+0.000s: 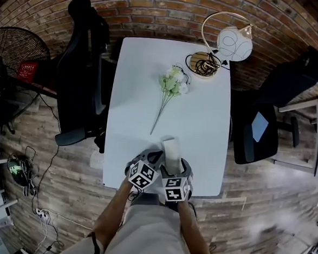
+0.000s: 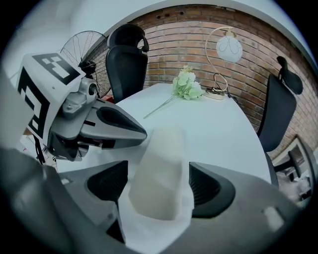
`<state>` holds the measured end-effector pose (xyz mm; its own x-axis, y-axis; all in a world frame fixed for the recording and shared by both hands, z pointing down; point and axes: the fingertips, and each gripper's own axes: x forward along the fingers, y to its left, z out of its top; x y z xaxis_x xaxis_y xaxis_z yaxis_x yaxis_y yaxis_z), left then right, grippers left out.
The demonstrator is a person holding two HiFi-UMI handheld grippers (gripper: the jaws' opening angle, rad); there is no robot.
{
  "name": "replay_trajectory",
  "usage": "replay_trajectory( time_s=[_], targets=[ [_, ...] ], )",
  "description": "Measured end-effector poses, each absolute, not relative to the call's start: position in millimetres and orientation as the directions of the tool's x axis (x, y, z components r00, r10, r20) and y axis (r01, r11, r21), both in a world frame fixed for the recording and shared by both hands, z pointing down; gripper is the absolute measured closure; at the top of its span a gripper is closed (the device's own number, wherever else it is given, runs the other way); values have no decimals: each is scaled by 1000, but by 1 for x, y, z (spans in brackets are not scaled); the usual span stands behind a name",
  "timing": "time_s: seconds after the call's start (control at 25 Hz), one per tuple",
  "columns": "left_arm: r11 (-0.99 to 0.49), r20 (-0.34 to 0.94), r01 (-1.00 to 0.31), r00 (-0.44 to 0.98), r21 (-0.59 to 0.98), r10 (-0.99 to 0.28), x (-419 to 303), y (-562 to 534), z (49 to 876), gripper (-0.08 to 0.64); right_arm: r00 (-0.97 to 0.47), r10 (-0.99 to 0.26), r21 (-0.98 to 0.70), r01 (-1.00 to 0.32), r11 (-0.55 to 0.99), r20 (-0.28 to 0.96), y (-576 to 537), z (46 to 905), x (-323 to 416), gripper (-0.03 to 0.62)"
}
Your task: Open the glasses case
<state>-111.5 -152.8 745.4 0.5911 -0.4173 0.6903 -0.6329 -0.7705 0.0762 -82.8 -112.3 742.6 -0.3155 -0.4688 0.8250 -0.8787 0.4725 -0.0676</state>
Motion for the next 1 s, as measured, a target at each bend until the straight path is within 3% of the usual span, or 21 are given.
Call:
replay_trajectory(
  time_s=[0.32, 0.36, 1.0],
  targets=[
    [-776, 696, -626, 591, 78, -408, -106, -152, 748, 555, -266, -429, -37, -881, 472, 863, -111, 759, -82, 228],
    [-776, 697, -626, 591, 78, -406, -105, -152, 748, 555, -269, -428, -43, -882, 468, 862, -112, 759, -82, 252],
    [-766, 696, -635, 595, 99, -403, -102, -151, 753, 555, -371, -417, -164, -876, 453, 830, -113, 752, -79, 256]
  ],
)
